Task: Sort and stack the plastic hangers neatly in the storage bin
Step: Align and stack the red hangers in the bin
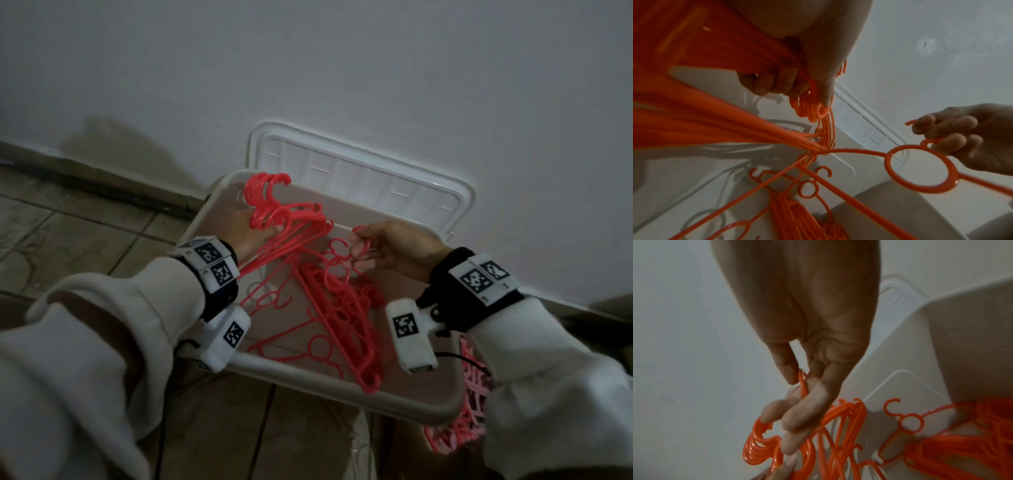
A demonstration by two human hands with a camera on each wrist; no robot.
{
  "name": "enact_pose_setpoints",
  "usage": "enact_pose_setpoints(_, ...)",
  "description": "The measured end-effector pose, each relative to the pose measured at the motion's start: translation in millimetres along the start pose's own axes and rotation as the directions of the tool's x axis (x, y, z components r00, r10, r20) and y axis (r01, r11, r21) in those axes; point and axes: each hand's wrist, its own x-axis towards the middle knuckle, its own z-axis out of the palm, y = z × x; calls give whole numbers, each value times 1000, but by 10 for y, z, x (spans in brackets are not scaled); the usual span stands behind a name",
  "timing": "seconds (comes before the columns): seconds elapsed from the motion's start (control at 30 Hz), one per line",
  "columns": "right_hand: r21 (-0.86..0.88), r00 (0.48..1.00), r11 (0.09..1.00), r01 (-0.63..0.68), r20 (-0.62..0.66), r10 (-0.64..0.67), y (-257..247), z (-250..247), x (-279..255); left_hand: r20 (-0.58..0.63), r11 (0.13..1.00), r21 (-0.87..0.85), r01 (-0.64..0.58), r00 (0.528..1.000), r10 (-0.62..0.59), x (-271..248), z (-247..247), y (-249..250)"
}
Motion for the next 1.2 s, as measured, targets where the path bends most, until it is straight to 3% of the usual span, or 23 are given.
enact_pose_setpoints(0.13,220,981,975,-26,194,-18,-46,51,-65,87,998,-62,-16,996,22,-17,31,7)
enact_pose_setpoints(0.3,149,969,988,39,236,-74,-42,152,-84,120,967,-252,47,993,-17,-112,66,172)
enact_pose_setpoints(0.57,267,976,939,216,-51,-210,142,279,218,220,963,-265,45,975,15,-233,109,359)
enact_pose_setpoints(0.8,160,888,917,365,-356,-292,264,398,421,288,982,-181,60,958,-5,-274,185,324)
enact_pose_setpoints(0.9,220,891,910,351,-377,-253,264,418,454,292,990,-129,57,956,-17,-279,218,265)
enact_pose_setpoints(1.07,170,905,927,333,-334,-264,257,455,447,245,988,-138,75,969,-39,-298,223,248)
enact_pose_setpoints(1.2,301,936,906,297,-278,-215,235,528,416,242,999,9,53,969,-54,-278,265,217)
